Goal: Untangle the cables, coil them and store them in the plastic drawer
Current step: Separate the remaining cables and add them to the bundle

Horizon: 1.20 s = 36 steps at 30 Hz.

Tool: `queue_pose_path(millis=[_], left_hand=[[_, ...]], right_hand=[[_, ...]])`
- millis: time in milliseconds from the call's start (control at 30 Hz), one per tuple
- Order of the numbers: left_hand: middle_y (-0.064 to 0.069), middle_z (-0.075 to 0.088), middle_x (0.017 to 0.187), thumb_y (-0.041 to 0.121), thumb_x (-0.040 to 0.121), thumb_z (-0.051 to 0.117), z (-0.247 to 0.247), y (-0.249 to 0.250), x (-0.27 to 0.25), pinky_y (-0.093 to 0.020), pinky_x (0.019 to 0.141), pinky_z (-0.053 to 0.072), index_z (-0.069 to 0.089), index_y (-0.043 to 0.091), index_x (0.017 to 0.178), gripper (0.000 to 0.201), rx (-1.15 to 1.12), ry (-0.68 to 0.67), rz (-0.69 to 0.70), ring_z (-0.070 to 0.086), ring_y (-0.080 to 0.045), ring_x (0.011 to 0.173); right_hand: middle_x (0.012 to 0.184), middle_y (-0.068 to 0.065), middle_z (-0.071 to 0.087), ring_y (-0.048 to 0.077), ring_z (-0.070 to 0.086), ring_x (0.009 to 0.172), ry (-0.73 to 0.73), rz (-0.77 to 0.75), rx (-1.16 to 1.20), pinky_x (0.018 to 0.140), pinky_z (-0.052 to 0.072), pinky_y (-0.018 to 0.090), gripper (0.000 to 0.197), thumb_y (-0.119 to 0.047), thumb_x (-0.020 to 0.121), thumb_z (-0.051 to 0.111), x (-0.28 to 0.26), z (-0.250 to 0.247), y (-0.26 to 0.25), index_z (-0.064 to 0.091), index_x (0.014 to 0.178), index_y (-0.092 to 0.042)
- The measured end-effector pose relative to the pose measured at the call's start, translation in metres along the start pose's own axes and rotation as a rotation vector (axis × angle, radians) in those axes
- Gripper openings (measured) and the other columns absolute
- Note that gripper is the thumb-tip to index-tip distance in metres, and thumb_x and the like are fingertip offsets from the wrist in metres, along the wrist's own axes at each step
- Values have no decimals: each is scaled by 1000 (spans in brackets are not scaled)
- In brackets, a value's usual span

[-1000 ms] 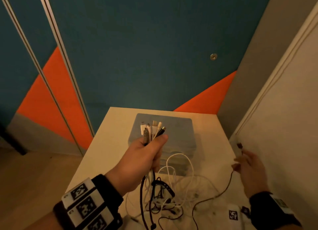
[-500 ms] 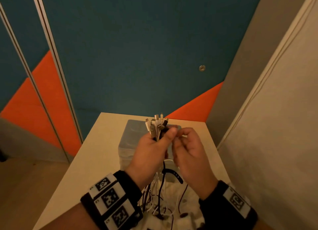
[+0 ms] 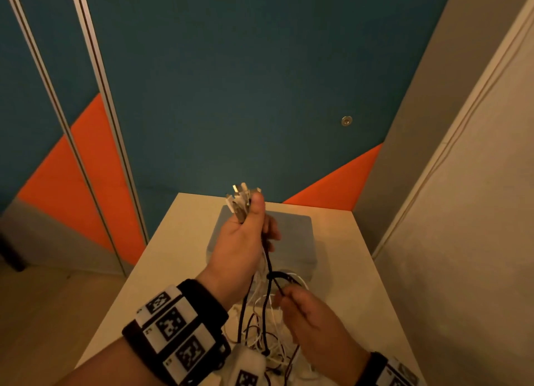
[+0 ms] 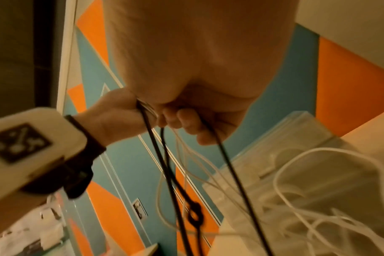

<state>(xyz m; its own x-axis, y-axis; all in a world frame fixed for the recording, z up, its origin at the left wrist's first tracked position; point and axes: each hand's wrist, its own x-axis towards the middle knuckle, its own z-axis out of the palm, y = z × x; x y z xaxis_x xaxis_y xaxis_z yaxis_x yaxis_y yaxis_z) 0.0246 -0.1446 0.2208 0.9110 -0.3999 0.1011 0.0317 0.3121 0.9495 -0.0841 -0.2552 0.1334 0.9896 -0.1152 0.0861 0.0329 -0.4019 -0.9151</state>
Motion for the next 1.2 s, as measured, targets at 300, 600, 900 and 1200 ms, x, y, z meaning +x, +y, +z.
queue_pose_path(millis=[300,600,900,1200], left_hand=[[3,27,58,60,86,44,-11,1,-10,-27,46,25,37,21,65,44,-19,-204,-114,23,-12,48],[-1,31,51,21,93,63,0,-18,-19,-25,44,26,43,19,58,40,138,-283,-145,27,-13,41],[-2,30,50,21,82,60,-1,-14,-24,-22,43,25,41,11,67,26,152,-294,-155,25,-12,39],[-7,40,52,27,80,62,-9,-8,-24,-30,50,37,46,1,64,34,249,-274,-82,38,-18,44]], right_hand=[[79,-10,65,5,60,73,39,132,-308,75,50,35,13,-46,92,50,-11,-55,32,61,90,-38],[73,-3,64,11,60,67,246,-323,-44,65,49,20,8,-28,87,61,30,-77,-77,64,89,-21],[76,0,67,19,62,69,223,-304,-110,64,52,34,6,-28,79,69,49,-56,-96,66,85,-29],[70,6,61,23,55,65,254,-364,-132,62,47,41,2,-26,84,63,52,-48,-103,64,84,-27]])
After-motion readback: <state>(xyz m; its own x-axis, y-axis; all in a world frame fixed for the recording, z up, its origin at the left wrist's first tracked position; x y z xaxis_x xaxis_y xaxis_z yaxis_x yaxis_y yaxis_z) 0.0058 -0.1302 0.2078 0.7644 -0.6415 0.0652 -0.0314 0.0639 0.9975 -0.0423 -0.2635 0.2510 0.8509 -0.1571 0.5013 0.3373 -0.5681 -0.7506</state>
